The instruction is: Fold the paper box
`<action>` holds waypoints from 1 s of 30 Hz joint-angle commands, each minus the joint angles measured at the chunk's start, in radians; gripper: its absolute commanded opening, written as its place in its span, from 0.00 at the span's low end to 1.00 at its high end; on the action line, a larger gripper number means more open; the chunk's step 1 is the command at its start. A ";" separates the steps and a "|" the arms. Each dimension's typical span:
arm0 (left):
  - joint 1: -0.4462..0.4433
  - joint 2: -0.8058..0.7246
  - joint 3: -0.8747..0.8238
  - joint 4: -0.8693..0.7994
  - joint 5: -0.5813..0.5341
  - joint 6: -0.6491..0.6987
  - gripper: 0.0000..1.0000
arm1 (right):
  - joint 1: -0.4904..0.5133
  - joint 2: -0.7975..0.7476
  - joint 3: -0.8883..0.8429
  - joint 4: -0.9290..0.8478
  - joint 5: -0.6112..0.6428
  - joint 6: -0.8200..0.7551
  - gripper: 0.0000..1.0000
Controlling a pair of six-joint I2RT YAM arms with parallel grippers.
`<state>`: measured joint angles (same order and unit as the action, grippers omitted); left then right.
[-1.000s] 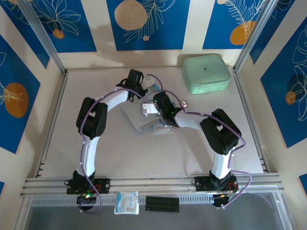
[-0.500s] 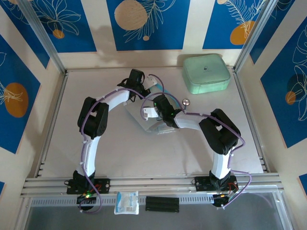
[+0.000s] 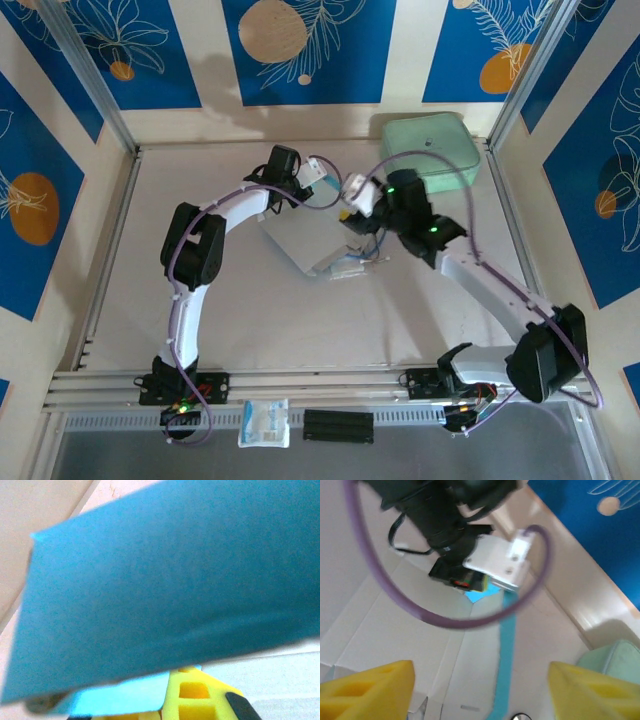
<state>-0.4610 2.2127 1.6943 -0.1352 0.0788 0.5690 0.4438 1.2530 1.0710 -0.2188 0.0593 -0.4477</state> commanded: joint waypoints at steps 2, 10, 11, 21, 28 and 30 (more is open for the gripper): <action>-0.003 -0.038 -0.051 -0.077 0.030 -0.015 0.01 | -0.241 0.034 0.132 -0.223 -0.375 0.643 0.85; -0.005 -0.136 -0.176 -0.087 0.091 -0.129 0.02 | -0.322 0.255 0.303 -0.441 -0.545 0.783 0.78; -0.006 -0.151 -0.201 -0.079 0.116 -0.145 0.03 | -0.295 0.279 0.322 -0.456 -0.521 0.711 0.78; -0.013 -0.175 -0.244 -0.079 0.141 -0.149 0.05 | -0.193 0.518 0.439 -0.480 -0.529 0.386 0.71; -0.014 -0.167 -0.231 -0.080 0.147 -0.136 0.05 | -0.164 0.627 0.529 -0.521 -0.532 0.268 0.70; -0.014 -0.161 -0.225 -0.082 0.154 -0.138 0.05 | -0.162 0.654 0.548 -0.522 -0.528 0.264 0.68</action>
<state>-0.4603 2.0468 1.4631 -0.1429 0.1669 0.4194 0.2794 1.8679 1.5871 -0.7048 -0.4458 -0.1287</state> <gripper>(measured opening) 0.055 0.682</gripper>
